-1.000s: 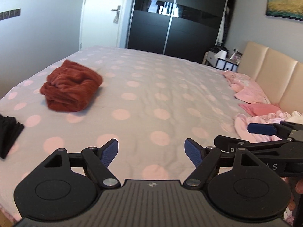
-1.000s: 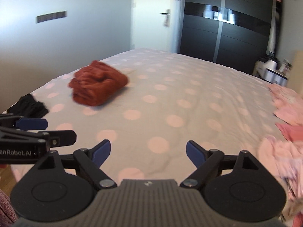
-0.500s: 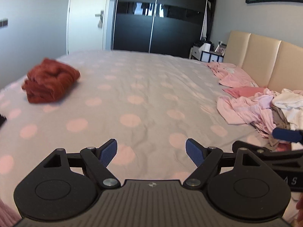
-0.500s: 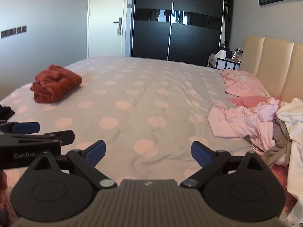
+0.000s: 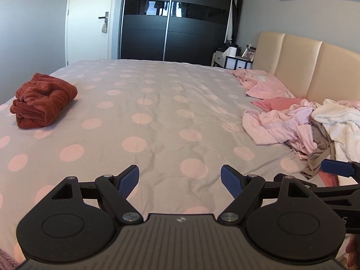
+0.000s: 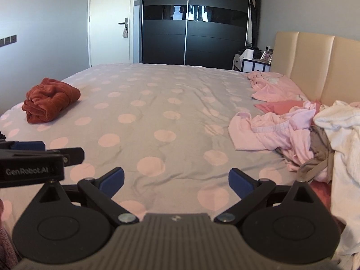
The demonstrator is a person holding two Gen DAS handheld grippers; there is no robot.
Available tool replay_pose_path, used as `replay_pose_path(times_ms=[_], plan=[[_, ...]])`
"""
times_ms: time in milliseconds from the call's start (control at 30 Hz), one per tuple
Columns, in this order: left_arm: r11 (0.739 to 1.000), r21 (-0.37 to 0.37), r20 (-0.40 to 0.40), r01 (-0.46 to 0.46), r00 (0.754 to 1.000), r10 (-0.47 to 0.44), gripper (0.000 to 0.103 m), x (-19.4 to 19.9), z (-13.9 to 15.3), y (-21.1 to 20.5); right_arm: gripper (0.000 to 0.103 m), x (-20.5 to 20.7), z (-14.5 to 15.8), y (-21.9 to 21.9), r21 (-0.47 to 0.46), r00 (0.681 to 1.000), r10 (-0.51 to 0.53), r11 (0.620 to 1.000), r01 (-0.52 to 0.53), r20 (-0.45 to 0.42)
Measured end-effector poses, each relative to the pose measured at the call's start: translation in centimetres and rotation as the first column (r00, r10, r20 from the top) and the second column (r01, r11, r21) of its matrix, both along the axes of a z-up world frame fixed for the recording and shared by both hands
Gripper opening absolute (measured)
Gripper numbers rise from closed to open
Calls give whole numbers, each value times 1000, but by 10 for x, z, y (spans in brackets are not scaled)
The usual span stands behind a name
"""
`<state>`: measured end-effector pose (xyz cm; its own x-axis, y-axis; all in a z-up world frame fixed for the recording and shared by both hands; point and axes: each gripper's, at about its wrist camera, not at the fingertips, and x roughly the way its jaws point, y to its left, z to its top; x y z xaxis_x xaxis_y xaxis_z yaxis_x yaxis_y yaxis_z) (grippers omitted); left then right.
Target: Fold clothes
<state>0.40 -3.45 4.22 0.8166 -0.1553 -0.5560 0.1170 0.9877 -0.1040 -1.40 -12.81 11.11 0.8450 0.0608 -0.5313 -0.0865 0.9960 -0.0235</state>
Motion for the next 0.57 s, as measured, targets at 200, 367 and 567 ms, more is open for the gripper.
replay_pose_path(times_ms=[200, 367, 567], plan=[[998, 49, -2, -27, 1000, 27, 80, 7, -16, 3, 101, 2, -16, 5, 31, 999, -38, 999, 38, 23], [992, 116, 14, -46, 999, 45, 80, 10, -21, 4, 101, 9, -32, 14, 63, 999, -40, 997, 41, -6], [992, 110, 10, -68, 998, 67, 80, 15, -25, 14, 101, 17, -37, 22, 53, 1000, -3, 999, 2, 23]])
